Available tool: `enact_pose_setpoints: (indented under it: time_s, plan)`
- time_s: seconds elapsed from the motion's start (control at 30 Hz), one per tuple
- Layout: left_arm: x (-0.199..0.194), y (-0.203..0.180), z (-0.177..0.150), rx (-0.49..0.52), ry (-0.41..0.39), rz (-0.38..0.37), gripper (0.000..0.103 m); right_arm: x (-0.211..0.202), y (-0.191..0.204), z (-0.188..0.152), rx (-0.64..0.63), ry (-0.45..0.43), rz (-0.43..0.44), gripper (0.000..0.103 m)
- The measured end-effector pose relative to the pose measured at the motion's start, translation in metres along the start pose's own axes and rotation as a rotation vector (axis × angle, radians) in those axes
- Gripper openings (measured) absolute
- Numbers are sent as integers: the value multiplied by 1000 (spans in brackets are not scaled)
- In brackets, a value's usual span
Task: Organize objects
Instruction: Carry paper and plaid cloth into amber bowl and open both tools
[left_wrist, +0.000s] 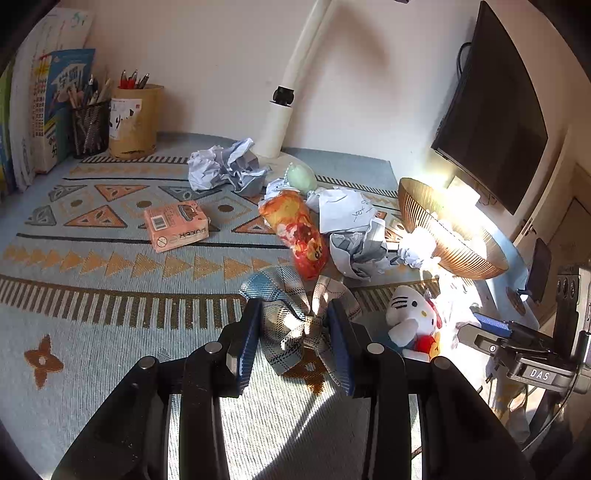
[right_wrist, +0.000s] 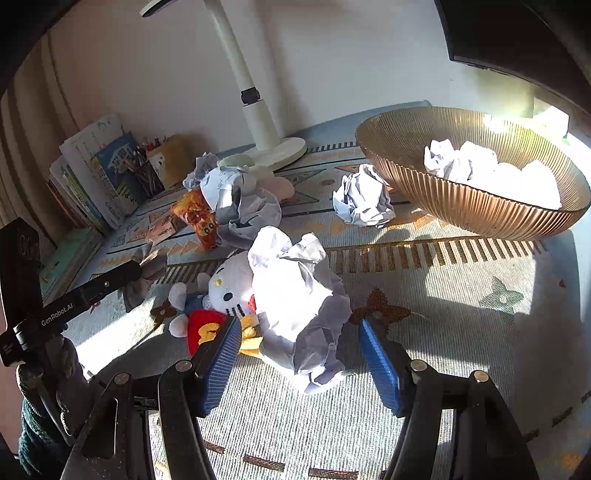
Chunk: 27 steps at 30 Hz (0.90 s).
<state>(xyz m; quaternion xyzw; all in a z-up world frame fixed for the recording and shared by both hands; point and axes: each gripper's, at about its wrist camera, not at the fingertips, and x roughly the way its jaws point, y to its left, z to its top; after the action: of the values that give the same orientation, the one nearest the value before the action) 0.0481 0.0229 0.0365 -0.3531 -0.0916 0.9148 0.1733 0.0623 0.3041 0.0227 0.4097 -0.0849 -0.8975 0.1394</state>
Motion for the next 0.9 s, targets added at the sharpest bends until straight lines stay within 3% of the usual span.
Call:
enact_pose_setpoints:
  time_s: [0.03,0.07,0.23,0.3,0.47,0.6,0.7,0.73,0.77,0.8,0.83,0.9]
  plan:
    - [0,-1,0,6,2,5,33,-1,-2,-1,14,-5,18,44]
    - [1,-3,0,12,5,11,33,-5,-5,-1,31,-24,24,40]
    - [0,-14,4,43,18,30,33,-60,-18,20,71,-161,29,38]
    - [-12,-30,15,62,-8,-19,33,-91,-26,37,78,-244,-11,38]
    - [-29,-100,80,157,-91,-254,33,-138,-65,89,174,-380,-142,39]
    - [13,-161,127,211,-64,-319,33,-128,-94,116,250,-342,-191,39]
    - [61,-191,143,187,12,-344,33,-112,-107,124,245,-304,-217,39]
    - [75,-199,145,186,20,-346,33,-106,-110,126,241,-285,-238,43]
    - [86,-205,145,189,20,-328,35,-101,-114,124,235,-268,-254,58]
    - [95,-210,144,191,23,-330,40,-97,-118,123,222,-264,-269,66]
    - [106,-213,144,190,45,-347,45,-96,-123,119,220,-270,-279,70]
    - [127,-215,143,166,144,-359,45,-100,-134,112,245,-269,-252,70]
